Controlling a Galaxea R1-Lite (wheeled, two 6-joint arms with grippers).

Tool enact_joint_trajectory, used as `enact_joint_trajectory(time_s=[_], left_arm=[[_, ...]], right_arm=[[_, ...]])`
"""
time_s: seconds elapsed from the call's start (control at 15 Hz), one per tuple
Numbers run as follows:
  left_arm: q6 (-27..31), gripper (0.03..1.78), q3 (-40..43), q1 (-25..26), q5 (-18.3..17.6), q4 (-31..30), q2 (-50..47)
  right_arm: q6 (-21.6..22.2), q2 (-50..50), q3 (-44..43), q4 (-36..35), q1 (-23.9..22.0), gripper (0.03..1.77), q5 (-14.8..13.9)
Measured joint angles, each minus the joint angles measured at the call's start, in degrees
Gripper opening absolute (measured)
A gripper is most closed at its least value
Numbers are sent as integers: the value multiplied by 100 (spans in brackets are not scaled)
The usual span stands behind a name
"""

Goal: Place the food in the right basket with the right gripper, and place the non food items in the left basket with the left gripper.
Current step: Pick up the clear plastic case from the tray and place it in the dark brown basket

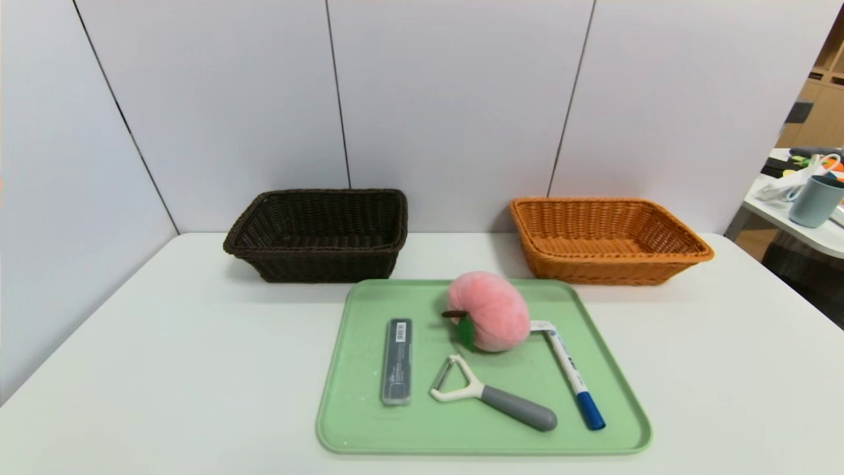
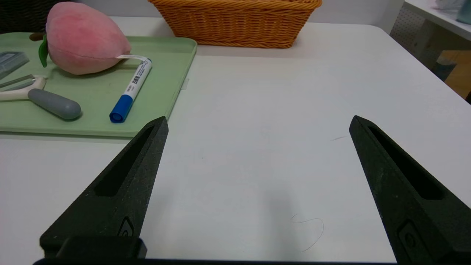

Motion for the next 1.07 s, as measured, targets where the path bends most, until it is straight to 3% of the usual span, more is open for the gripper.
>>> enact_joint_trajectory(time_s=[1.07], left_arm=[[-182,169,-11,0,80,2,0]], right_arm=[[-134,0,0,-6,7,170,33]])
